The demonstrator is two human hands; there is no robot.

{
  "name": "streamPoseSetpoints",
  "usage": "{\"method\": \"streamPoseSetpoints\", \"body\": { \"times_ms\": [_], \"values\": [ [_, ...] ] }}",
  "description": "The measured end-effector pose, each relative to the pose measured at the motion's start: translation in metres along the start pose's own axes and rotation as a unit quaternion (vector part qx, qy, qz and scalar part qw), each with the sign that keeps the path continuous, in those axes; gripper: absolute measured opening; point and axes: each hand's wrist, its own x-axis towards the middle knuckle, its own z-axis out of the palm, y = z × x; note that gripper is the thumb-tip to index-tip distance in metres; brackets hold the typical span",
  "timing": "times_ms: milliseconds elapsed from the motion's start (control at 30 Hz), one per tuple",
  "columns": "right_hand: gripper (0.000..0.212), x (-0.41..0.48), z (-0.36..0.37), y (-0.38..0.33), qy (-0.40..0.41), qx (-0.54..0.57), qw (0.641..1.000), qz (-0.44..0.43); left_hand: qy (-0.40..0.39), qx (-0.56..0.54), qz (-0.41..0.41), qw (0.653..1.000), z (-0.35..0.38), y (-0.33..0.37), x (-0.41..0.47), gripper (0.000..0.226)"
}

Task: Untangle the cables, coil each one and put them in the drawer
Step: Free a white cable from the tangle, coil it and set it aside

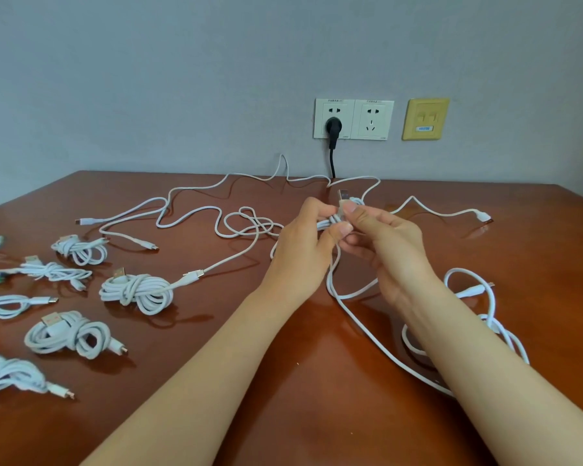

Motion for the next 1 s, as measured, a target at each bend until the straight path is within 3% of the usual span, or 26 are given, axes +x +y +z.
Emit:
{"method": "streamPoseSetpoints", "body": {
  "times_ms": [133,233,467,533,667,700,900,1000],
  "values": [
    [0.006,0.001,0.002,0.001,0.007,0.054,0.998,0.007,0.023,-0.100,-0.078,0.992,0.006,-0.004,0.003,0.007],
    [0.003,0.001,0.005,0.000,0.029,0.115,0.993,0.010,0.049,-0.170,-0.126,0.976,0.010,-0.004,0.004,0.014],
    [0.009,0.001,0.009,0.000,0.072,0.121,0.990,0.031,0.073,-0.272,-0.185,0.941,0.016,-0.002,0.003,0.012],
    [0.012,0.000,0.010,0.001,0.078,0.123,0.988,0.041,0.053,-0.314,-0.218,0.922,0.016,0.000,0.003,0.019],
    [0.011,-0.001,0.011,0.003,0.079,0.108,0.988,0.071,0.038,-0.445,-0.295,0.844,0.012,0.002,0.004,0.027],
    [0.011,-0.001,0.011,0.003,0.078,0.103,0.988,0.081,0.034,-0.450,-0.300,0.841,0.010,0.001,0.004,0.028],
    [0.015,0.002,0.006,0.001,0.073,0.087,0.986,0.121,-0.015,-0.348,-0.220,0.911,0.003,-0.002,0.003,0.028],
    [0.011,0.004,0.003,0.001,0.079,0.067,0.990,0.092,-0.026,-0.317,-0.207,0.925,0.001,-0.004,0.004,0.027]
  ]
}}
